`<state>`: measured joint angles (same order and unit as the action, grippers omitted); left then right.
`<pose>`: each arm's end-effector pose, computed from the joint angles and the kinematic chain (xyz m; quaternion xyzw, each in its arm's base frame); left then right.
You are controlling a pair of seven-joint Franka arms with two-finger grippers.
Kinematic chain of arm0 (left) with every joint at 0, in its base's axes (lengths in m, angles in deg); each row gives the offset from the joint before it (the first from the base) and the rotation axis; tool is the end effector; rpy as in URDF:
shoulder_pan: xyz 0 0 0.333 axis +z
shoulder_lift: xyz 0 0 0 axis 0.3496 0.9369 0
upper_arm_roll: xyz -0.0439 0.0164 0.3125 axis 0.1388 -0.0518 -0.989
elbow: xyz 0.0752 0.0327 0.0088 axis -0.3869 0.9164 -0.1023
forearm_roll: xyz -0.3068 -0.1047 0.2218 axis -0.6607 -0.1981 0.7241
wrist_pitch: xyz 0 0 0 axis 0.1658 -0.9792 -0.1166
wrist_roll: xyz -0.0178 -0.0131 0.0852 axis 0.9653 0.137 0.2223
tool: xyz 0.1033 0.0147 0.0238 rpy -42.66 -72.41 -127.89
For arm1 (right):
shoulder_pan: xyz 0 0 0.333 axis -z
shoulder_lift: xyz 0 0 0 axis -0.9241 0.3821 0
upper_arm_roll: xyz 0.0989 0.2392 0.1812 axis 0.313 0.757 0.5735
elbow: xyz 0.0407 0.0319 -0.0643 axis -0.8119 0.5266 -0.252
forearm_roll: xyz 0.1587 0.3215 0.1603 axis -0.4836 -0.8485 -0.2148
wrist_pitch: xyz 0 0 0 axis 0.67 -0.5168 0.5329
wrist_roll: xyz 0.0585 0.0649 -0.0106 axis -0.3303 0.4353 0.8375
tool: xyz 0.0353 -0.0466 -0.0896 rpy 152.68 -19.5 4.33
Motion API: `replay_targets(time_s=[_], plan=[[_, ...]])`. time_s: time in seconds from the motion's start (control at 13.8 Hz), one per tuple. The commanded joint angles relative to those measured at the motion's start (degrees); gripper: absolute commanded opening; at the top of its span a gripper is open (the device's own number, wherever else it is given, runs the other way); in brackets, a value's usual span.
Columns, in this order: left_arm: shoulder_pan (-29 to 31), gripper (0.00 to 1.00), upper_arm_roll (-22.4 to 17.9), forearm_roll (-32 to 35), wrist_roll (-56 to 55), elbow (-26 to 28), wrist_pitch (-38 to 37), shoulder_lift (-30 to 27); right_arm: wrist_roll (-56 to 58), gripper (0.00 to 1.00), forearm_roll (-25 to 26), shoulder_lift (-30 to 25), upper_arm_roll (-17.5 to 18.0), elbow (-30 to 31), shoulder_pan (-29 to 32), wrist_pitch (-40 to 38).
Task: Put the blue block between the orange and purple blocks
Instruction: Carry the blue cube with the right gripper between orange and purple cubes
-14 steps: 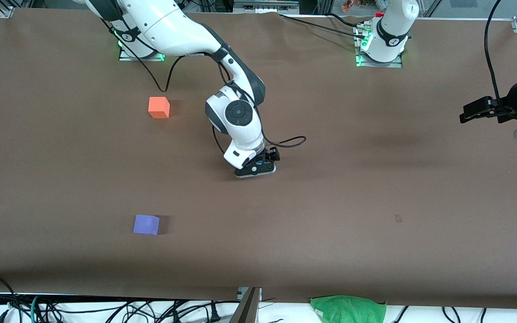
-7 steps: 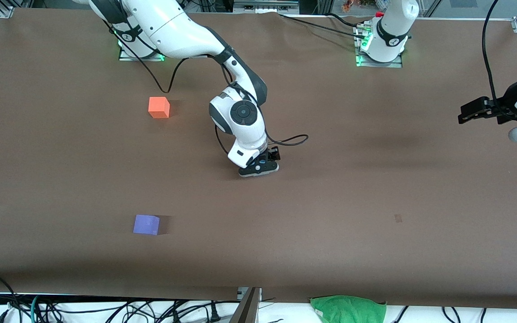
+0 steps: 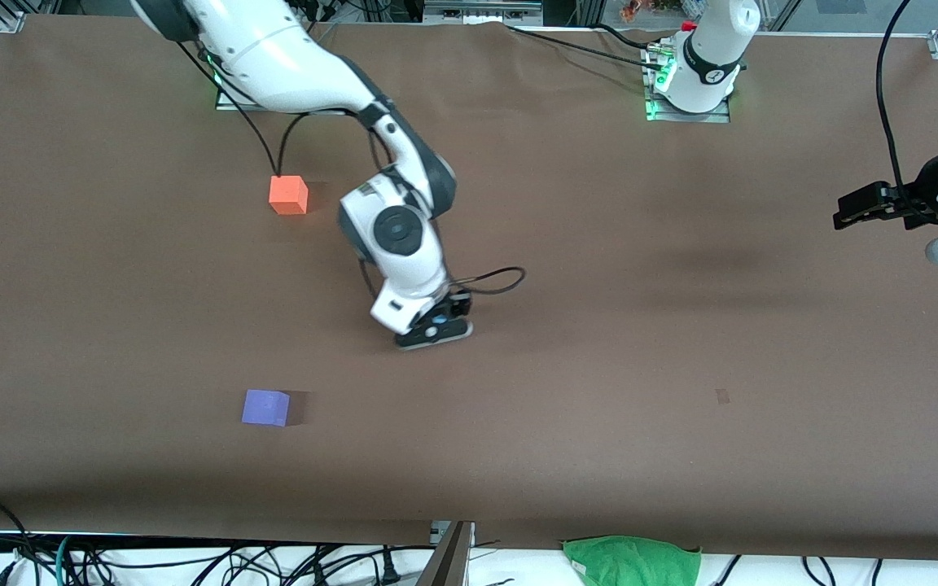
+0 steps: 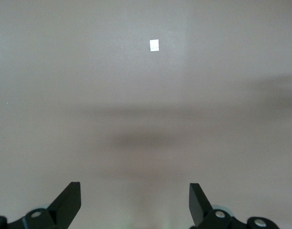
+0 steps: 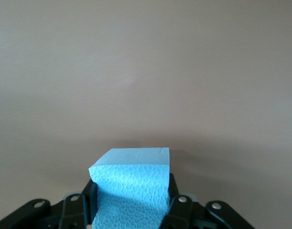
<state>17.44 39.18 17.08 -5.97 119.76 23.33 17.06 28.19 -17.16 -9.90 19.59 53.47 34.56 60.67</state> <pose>0.5860 0.0093 0.5896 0.9973 0.0184 -0.0706 0.0049 0.6195 0.4214 0.2658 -0.9929 -0.1079 -0.0420 0.0265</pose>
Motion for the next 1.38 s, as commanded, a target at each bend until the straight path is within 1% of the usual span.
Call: replay_targets(time_s=[0.0,0.07,0.15,0.29,0.36,0.51,0.58,0.65,0.87,1.31], plan=[[-0.1,1.0,0.0,1.1,0.7,-1.7,-0.5,0.8,4.3,0.17,-1.2,-6.2,-0.2,3.3,3.7,-7.7],[0.1,1.0,0.0,0.9,0.8,-1.7,-0.5,0.8,4.3,0.17,-1.2,-9.0,-1.4,7.3,4.4,-7.1],[0.2,1.0,0.0,0.7,0.8,-1.7,-0.5,0.8,4.4,0.17,-1.3,-11.6,-3.2,12.1,4.9,-4.8],[0.2,1.0,0.0,0.7,0.8,-1.7,-0.5,0.8,4.4,0.17,-1.6,-17.4,-5.3,22.5,5.3,1.2],[0.2,1.0,0.0,0.7,0.8,-1.7,-0.5,0.8,3.9,0.17,-1.6,-19.8,-6.2,28.5,5.3,6.0],[0.3,1.0,0.0,0.7,0.8,-1.7,-0.5,0.8,4.3,0.17,-1.6,-21.6,-9.1,38.8,5.4,17.4],[0.3,1.0,-0.1,0.6,0.8,-1.7,-0.5,0.8,4.4,0.17,-1.7,-21.6,-9.8,41.6,5.5,20.8],[0.2,1.0,-0.1,0.6,0.8,-1.7,-0.5,0.8,4.4,0.18,-1.7,-21.6,-10.0,42.6,5.7,21.7],[0.2,1.0,-0.1,0.6,0.8,-1.7,-0.5,0.8,4.5,0.18,-1.6,-21.0,-10.0,42.6,8.6,21.1],[0.2,1.0,-0.1,0.6,0.8,-1.7,-0.5,0.8,4.5,0.18,-1.7,-21.1,-10.0,43.0,9.9,18.8]])
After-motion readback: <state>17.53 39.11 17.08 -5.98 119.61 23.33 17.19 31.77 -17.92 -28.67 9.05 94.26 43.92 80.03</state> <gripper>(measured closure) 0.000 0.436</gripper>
